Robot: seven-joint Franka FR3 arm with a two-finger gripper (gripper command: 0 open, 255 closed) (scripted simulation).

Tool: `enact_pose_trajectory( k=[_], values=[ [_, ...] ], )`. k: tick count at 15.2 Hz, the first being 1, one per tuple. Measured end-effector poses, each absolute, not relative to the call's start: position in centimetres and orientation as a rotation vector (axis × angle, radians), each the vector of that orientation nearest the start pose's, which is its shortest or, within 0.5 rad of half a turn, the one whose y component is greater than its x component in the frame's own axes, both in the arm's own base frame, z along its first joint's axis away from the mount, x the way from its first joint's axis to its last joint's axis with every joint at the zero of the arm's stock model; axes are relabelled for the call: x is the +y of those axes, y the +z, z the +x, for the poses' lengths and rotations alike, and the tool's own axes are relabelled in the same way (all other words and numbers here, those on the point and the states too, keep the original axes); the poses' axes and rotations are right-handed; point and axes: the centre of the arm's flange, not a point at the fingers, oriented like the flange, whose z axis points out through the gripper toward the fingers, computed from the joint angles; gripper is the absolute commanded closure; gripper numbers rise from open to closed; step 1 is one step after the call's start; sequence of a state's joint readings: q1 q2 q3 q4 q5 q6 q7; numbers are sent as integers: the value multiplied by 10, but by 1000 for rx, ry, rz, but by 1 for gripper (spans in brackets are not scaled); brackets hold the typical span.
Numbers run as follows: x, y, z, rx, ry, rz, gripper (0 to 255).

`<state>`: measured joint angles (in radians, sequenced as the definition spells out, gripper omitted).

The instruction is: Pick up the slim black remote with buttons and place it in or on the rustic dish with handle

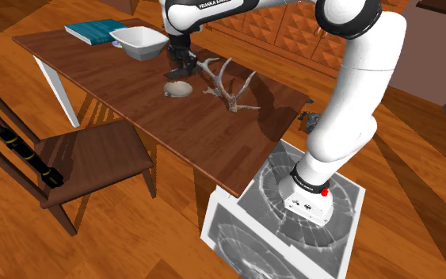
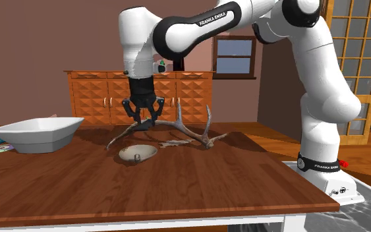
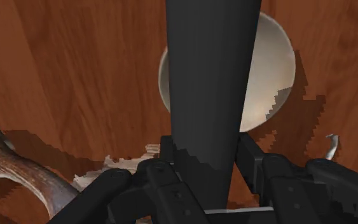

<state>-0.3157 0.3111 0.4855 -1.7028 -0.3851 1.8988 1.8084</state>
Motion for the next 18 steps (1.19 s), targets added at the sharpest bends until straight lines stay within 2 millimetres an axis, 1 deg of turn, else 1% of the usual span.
enact_pose_trajectory(
  k=[1,3,5,12,18],
  values=[
    [62,422,647,2273,-234,-2407,255],
    [65,412,658,2276,-233,-2407,255],
    [68,401,661,2276,-234,-2406,255],
    [67,366,662,2277,-234,-2406,255],
    [67,361,662,2277,-234,-2406,255]
  ],
)
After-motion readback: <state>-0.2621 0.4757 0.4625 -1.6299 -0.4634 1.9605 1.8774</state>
